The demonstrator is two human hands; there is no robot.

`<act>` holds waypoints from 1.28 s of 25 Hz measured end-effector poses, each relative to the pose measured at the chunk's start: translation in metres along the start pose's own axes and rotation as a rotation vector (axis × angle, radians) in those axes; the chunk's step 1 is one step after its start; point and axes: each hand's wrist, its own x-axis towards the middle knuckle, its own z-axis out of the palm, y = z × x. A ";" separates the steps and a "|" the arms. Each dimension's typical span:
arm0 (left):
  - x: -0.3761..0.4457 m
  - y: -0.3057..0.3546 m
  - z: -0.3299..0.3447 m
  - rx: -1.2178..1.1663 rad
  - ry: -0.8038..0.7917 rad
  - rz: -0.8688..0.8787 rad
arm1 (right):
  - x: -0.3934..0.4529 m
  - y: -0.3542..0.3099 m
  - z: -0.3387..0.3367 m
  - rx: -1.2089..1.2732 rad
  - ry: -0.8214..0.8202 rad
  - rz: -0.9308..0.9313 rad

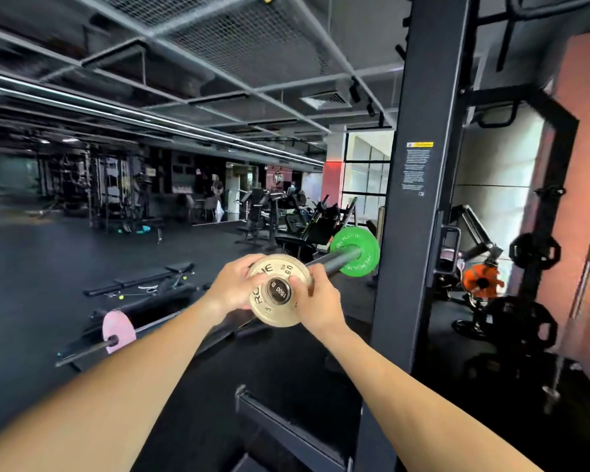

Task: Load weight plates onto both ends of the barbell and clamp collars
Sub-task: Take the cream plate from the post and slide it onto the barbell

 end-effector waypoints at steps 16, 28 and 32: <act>0.133 -0.048 0.058 0.046 -0.181 0.275 | 0.091 0.077 -0.007 -0.264 0.081 -0.039; 0.321 -0.091 0.169 0.235 -0.196 0.280 | 0.249 0.206 -0.046 -0.639 0.380 0.051; 0.352 -0.095 0.194 0.108 -0.261 0.196 | 0.271 0.219 -0.056 -0.378 0.298 0.119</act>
